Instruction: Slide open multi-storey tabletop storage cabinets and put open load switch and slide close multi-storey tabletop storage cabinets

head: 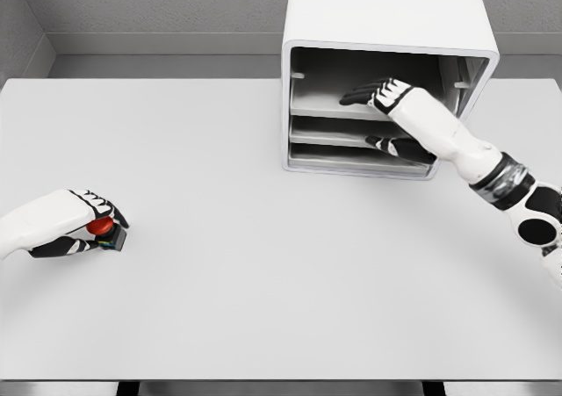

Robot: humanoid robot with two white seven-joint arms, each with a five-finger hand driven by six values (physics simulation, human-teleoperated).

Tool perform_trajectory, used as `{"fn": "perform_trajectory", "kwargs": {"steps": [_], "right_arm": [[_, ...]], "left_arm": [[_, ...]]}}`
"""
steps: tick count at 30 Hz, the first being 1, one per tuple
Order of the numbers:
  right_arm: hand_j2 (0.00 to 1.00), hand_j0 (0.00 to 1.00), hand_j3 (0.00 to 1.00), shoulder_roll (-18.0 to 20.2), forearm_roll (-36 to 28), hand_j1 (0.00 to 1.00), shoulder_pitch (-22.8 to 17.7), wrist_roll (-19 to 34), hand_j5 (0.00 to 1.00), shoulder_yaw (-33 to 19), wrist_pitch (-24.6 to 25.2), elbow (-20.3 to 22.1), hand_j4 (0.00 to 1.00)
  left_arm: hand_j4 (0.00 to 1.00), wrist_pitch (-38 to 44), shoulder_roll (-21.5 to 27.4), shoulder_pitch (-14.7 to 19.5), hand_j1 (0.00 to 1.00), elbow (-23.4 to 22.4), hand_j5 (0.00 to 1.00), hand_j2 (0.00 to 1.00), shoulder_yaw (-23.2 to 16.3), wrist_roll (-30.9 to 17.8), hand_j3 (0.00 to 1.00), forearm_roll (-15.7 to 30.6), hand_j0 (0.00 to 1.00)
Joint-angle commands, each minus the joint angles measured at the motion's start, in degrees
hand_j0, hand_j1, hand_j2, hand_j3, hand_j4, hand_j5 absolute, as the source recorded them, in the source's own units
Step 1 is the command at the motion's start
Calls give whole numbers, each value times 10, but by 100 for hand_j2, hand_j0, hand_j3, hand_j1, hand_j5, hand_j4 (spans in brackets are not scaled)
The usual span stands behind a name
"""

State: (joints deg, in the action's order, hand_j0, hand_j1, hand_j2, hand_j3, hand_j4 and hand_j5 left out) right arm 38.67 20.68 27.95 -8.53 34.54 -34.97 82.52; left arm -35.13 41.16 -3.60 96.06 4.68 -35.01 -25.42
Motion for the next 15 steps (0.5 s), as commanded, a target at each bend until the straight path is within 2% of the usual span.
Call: {"fn": "perform_trajectory", "kwargs": {"steps": [1,7,15], "right_arm": [[79,79,79,-16,-3,79,1,13,79,6,0,-24,79],[79,79,79,-35,-2,79,18,16,79,21,0,-47,79],[80,80,80,-40,-1,80,26,17,80,28,0,-82,80]], "left_arm": [[47,1,1,0,47,0,47,47,1,0,47,3,47],[37,1,-2,4,37,4,37,37,2,0,37,5,37],[34,1,-5,13,34,8,34,34,15,0,34,13,34]]}}
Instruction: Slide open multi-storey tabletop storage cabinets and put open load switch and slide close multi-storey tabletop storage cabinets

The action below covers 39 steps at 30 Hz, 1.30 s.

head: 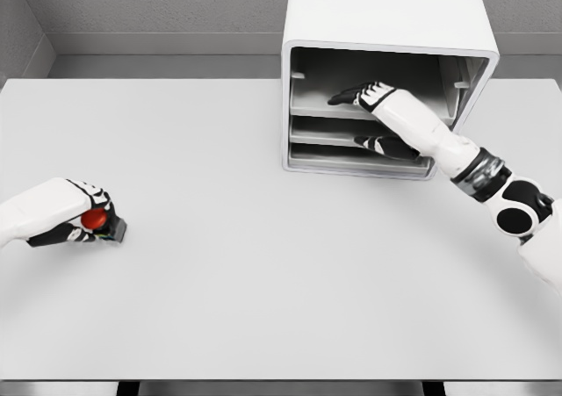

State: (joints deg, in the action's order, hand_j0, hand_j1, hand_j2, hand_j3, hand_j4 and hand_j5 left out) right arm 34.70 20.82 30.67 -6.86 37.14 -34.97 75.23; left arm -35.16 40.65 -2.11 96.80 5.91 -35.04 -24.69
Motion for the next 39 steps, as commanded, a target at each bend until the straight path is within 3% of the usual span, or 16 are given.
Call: {"fn": "perform_trajectory", "kwargs": {"steps": [1,14,39], "right_arm": [[80,80,80,-1,-3,80,0,-1,80,3,0,-9,80],[81,81,81,12,0,81,-7,-2,81,15,0,-1,81],[82,82,82,116,-8,82,-94,-10,82,-10,0,164,82]], "left_arm": [[34,2,0,0,34,1,34,34,2,0,34,6,34],[34,2,-1,18,34,7,34,34,3,0,34,10,34],[34,2,-34,69,34,15,34,34,2,0,34,10,34]]}}
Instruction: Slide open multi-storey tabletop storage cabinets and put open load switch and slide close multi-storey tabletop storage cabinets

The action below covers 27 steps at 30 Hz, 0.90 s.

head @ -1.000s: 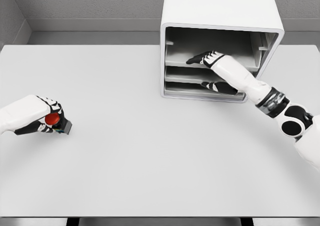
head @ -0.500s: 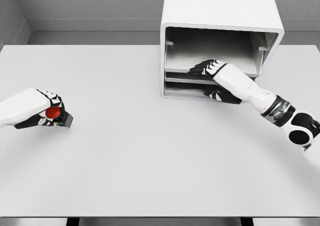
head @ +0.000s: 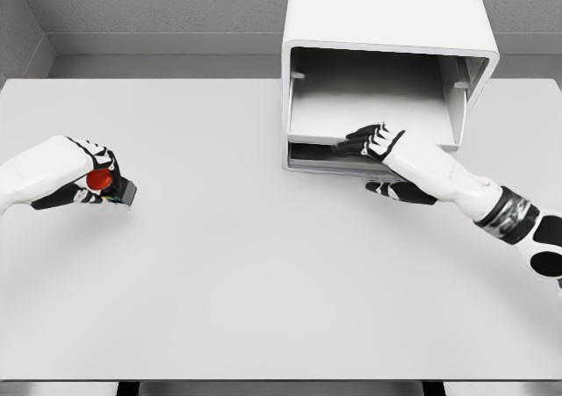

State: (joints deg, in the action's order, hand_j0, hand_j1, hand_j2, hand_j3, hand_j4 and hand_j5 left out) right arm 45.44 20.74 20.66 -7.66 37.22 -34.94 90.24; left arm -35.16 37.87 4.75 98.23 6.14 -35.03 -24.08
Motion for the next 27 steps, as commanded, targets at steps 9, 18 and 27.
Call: {"fn": "perform_trajectory", "kwargs": {"steps": [9,18,27], "right_arm": [[82,82,82,47,-7,82,-54,-1,82,-65,-1,75,82],[82,82,82,80,-10,82,-105,-2,82,-119,-1,109,82],[72,72,72,94,-11,72,-199,-2,72,-253,-1,102,72]], "left_arm": [[34,2,-15,15,34,1,34,34,0,0,34,3,34],[34,2,-27,33,34,13,34,34,-1,0,34,3,34],[34,2,-54,57,34,20,34,34,-2,0,34,3,34]]}}
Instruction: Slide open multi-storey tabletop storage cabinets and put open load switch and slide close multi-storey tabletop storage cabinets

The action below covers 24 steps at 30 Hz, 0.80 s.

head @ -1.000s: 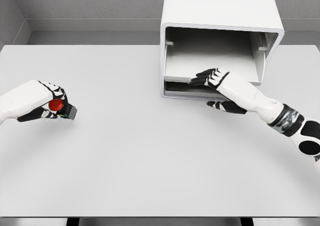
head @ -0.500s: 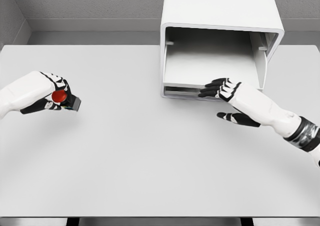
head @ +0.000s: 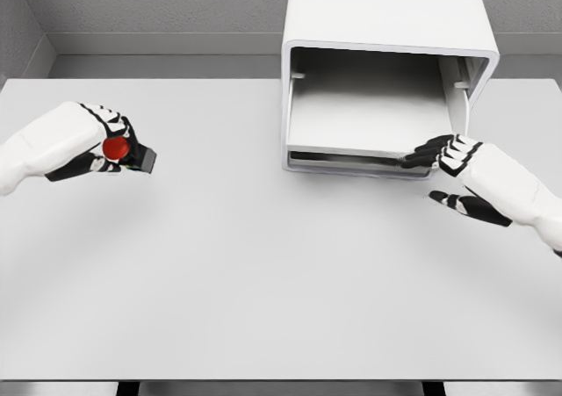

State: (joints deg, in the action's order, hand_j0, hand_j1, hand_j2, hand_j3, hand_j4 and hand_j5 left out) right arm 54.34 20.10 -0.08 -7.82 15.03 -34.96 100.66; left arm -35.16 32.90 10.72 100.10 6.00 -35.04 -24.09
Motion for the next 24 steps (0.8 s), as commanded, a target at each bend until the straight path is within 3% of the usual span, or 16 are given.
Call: {"fn": "perform_trajectory", "kwargs": {"steps": [1,4,12,16,20,24], "right_arm": [[71,71,71,6,-4,71,-6,0,71,-49,0,-3,71],[68,68,68,9,-4,68,-46,0,68,-83,0,-2,68],[67,67,67,10,-4,67,-71,0,67,-84,0,-2,67],[64,64,64,16,-4,64,-71,0,64,-86,0,-4,64],[64,64,64,17,-3,64,-114,1,64,-119,0,-9,64],[64,64,64,17,-3,64,-128,1,64,-132,0,-17,64]], "left_arm": [[34,2,-13,2,34,2,34,34,-1,0,34,4,34],[34,2,-17,4,34,8,34,34,-3,0,34,4,34],[34,2,-61,29,34,30,34,34,-9,0,34,2,34],[34,2,-85,49,34,30,34,34,-33,0,34,-3,34],[34,2,-107,65,34,30,34,34,-57,0,34,-5,34],[34,2,-114,71,34,30,34,34,-68,0,34,-5,34]]}}
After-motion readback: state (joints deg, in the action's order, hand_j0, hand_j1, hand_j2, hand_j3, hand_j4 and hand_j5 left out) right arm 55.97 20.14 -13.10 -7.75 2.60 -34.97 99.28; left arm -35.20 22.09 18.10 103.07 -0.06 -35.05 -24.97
